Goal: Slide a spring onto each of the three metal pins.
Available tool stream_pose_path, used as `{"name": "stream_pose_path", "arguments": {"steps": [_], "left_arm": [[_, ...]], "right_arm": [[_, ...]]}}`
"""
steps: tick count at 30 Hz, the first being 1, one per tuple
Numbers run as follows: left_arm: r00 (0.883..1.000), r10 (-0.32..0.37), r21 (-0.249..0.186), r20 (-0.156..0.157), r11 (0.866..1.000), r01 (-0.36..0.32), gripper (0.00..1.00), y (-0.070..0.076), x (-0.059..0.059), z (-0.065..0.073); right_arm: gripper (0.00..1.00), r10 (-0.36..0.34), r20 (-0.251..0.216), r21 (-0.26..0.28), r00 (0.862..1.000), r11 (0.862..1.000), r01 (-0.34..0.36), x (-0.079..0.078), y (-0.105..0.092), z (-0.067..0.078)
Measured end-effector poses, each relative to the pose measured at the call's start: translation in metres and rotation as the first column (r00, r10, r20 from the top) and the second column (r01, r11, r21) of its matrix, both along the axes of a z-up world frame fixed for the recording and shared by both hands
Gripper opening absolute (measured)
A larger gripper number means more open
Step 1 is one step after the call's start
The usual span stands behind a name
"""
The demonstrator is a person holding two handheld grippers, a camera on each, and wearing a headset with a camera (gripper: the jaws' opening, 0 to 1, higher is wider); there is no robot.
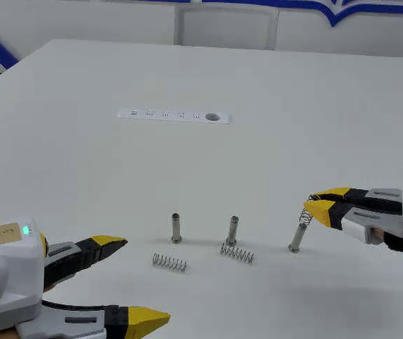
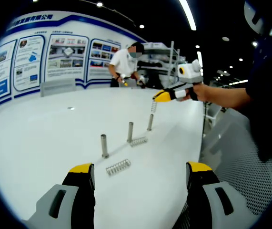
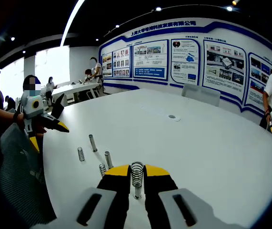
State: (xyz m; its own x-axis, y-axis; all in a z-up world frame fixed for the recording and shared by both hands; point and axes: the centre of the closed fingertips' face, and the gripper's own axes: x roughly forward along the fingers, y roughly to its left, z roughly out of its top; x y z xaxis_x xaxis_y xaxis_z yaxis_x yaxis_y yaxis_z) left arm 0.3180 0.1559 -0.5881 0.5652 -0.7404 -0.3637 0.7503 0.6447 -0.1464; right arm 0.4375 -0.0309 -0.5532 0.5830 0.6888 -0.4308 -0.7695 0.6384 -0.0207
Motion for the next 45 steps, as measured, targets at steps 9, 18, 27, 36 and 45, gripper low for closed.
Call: {"name": "stream_pose_path", "arguments": {"steps": [9, 18, 27, 36, 45], "left_arm": [[1.000, 0.002, 0.002, -0.007, 1.000, -0.002, 0.80, 0.001, 0.000, -0.002], [1.000, 0.004, 0.002, -0.010, 1.000, -0.004, 0.80, 0.001, 0.000, -0.003], [1.000, 0.007, 0.000, -0.015, 1.000, -0.007, 0.80, 0.002, 0.000, -0.004], [1.000, 0.014, -0.004, -0.016, 1.000, -0.014, 0.80, 0.002, 0.001, -0.004], [1.000, 0.018, -0.006, -0.021, 1.000, -0.019, 0.80, 0.003, 0.001, -0.006]], "right_arm": [[0.12, 0.000, 0.005, -0.004, 1.000, 1.000, 0.000, 0.001, -0.001, -0.009], [0.12, 0.004, 0.000, -0.004, 1.000, 1.000, -0.004, 0.003, -0.002, -0.017], [0.12, 0.017, -0.024, -0.023, 1.000, 1.000, -0.017, 0.002, -0.003, -0.035], [0.12, 0.034, -0.045, -0.060, 0.998, 0.997, -0.037, 0.003, -0.002, -0.047], [0.12, 0.046, -0.068, -0.087, 0.997, 0.995, -0.052, 0.006, -0.003, -0.061]]}}
